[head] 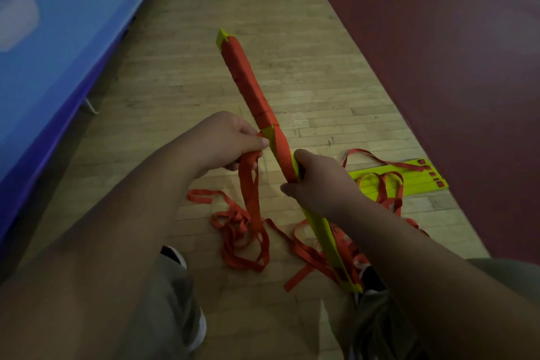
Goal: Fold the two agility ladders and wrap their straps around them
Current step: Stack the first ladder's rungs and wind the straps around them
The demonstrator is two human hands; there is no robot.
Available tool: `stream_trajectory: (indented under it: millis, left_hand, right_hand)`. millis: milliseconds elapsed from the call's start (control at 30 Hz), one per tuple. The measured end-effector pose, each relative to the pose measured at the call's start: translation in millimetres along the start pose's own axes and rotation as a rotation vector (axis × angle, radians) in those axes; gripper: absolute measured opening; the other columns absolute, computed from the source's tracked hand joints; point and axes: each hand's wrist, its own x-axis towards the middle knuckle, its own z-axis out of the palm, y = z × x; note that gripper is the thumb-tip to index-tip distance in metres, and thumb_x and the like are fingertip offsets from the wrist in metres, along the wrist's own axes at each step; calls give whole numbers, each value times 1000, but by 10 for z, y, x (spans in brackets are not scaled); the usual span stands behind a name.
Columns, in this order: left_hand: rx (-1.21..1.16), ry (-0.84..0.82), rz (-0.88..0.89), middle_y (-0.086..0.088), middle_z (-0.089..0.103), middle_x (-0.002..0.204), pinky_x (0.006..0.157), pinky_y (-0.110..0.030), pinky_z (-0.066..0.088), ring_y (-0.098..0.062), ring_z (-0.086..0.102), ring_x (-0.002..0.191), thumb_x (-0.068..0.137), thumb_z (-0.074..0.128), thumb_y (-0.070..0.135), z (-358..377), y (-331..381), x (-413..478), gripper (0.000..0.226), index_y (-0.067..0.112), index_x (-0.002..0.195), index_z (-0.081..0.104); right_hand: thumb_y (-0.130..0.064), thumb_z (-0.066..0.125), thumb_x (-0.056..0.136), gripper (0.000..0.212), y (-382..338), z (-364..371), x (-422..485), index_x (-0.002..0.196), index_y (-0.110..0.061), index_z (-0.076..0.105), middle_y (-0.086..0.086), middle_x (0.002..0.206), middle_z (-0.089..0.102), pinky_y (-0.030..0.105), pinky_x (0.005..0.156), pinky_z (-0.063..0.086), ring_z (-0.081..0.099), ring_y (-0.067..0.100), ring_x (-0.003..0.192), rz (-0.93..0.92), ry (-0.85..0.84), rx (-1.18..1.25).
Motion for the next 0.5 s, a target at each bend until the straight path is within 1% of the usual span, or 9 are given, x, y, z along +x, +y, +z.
stream_trajectory:
  millis: [100,200,267,333,400,467,500]
  left_hand:
    - [-35,36,-2,-1,83,84,68,-30,57,-15,77,80,100,76,40,58,38,-23,23,19,96,83]
    - [-38,91,-23,1,80,76,68,-33,57,-14,74,74,97,75,56,156,82,-35,39,19,90,82]
    - [-20,150,-27,0,78,74,67,-33,54,-15,73,73,95,72,64,232,106,-40,48,17,87,81]
    - [3,214,-35,0,76,75,67,-31,49,-14,72,72,95,73,64,298,132,-48,48,17,85,78]
    - [16,254,-40,-2,72,77,64,-31,46,-15,68,71,95,75,60,340,156,-57,44,17,82,74]
    - [7,269,-44,-3,69,76,62,-31,44,-17,66,71,94,79,56,352,166,-52,43,16,80,72]
    - [-1,275,-43,-3,68,75,63,-32,43,-18,65,71,93,81,54,350,162,-41,41,16,79,72]
  right_hand:
    - [-31,80,95,41,6,-7,4,80,-33,42,-6,87,60,30,58,39,61,19,79,-1,1,-30]
    - [-31,76,96,42,12,7,-16,81,-34,38,-8,84,59,29,56,35,59,17,76,-17,2,-74]
    - [-26,75,97,42,12,39,-25,82,-34,37,-7,83,58,30,56,36,59,18,75,-33,-13,-67]
    - [-23,74,98,39,9,81,-21,87,-33,39,-6,85,56,31,59,37,58,20,77,-55,-30,-64]
    - [-21,74,97,34,-9,112,-25,100,-28,41,-7,87,52,32,60,37,58,23,82,-79,-23,-98]
    - [-21,76,95,42,-33,133,-35,107,-25,36,-6,89,51,30,59,36,58,24,84,-103,-17,-112]
    - [-23,79,95,47,-41,135,-38,108,-25,35,-6,91,51,31,60,38,59,23,85,-107,-23,-108]
